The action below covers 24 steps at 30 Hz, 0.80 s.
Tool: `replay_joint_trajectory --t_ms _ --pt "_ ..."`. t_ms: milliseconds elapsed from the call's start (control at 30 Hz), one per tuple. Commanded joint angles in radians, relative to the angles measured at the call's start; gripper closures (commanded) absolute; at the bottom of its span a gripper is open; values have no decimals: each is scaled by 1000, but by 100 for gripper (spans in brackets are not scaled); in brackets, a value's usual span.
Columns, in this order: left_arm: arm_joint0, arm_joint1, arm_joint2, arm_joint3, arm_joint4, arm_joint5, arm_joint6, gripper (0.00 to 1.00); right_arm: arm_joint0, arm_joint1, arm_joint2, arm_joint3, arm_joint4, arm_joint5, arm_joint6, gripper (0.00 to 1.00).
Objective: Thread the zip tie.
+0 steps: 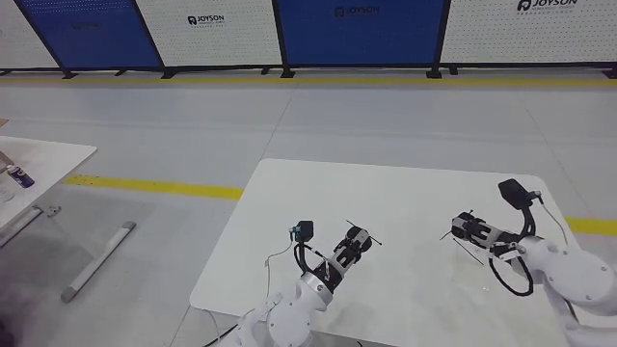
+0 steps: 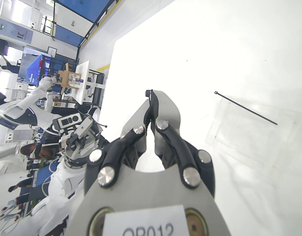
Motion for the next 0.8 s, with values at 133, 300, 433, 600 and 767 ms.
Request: replay_joint_trajectory --t_ms 133,300,433,600,767 --pt "0 0 0 0 0 0 0 100 -49 -14 -1 -45 118 -34 -131 100" --pt "0 0 0 0 0 0 0 100 -73 -31 -40 -46 207 -36 -212 100" --pt "0 0 0 0 0 0 0 100 -71 -32 -53 -40 198 -28 -205 100" --pt "0 0 0 0 0 0 0 100 -71 -32 -53 -40 198 -28 -205 100" --pt "0 0 0 0 0 0 0 100 -71 -32 -53 -40 198 -28 -205 100"
